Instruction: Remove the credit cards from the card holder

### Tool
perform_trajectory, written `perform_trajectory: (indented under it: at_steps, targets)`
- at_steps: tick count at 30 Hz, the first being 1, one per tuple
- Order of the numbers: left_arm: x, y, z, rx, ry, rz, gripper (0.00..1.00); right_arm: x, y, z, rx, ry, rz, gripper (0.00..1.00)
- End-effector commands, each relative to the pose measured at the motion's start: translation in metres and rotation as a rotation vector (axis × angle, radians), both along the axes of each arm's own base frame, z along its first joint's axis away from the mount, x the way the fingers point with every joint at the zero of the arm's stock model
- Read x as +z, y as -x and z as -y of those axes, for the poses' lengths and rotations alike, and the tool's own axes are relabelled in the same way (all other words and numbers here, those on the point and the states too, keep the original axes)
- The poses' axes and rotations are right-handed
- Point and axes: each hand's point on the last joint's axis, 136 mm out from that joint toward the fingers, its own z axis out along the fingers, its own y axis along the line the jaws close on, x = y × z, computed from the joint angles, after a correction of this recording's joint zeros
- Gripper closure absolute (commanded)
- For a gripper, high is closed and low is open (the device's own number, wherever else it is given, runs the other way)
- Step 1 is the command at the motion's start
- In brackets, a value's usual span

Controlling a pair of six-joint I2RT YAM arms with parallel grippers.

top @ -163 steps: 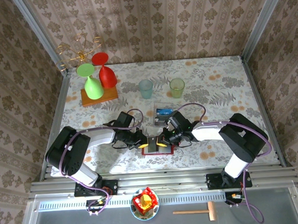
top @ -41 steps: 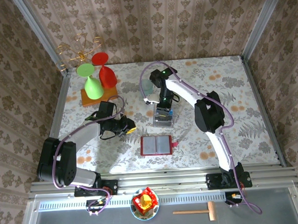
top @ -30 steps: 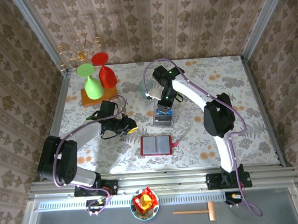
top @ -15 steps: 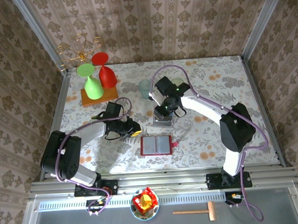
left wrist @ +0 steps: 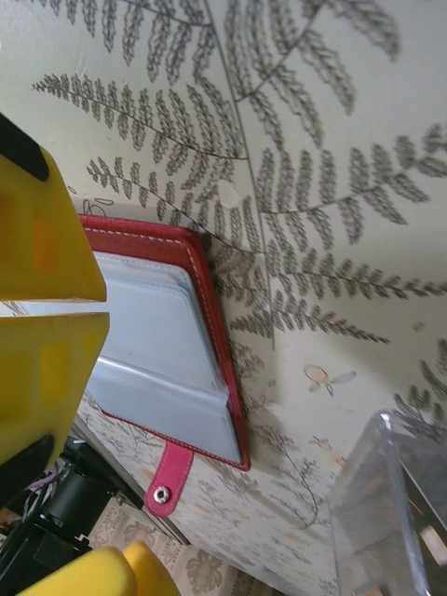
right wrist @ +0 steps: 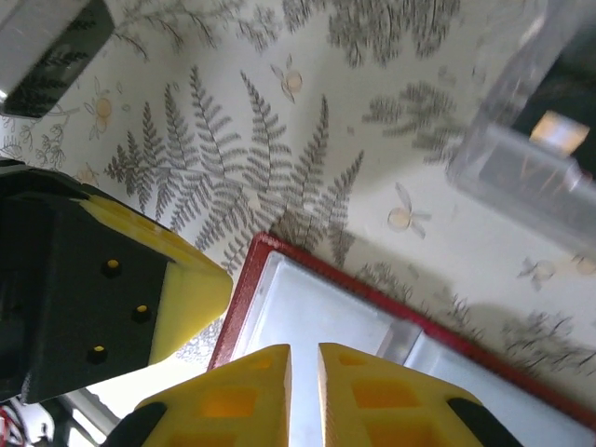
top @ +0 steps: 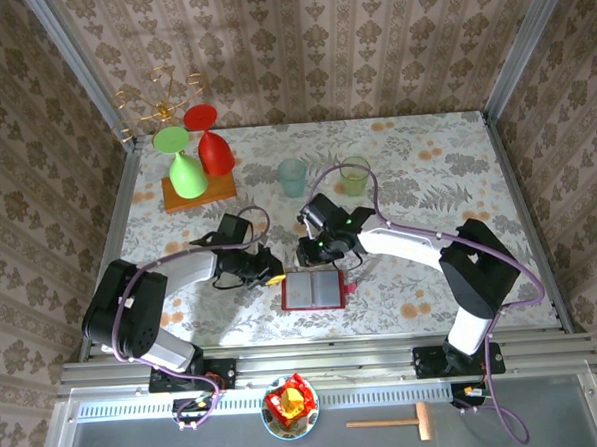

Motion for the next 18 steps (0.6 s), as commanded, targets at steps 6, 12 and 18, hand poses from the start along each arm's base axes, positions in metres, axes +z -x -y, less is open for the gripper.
perform_trajectory:
  at_steps: [6,12,18]
  targets:
    - [-0.009,0.017,-0.002,-0.002,-0.003,-0.025,0.92,-0.018,0.023,0.008,-0.147,-0.013,-0.191,0.84]
    - [-0.016,0.022,-0.003,0.0,-0.003,-0.042,0.93,-0.023,0.027,0.001,-0.142,-0.044,-0.222,0.8]
    - [-0.021,0.025,-0.004,-0.004,-0.01,-0.055,0.93,-0.032,0.033,-0.003,-0.134,-0.041,-0.262,0.76]
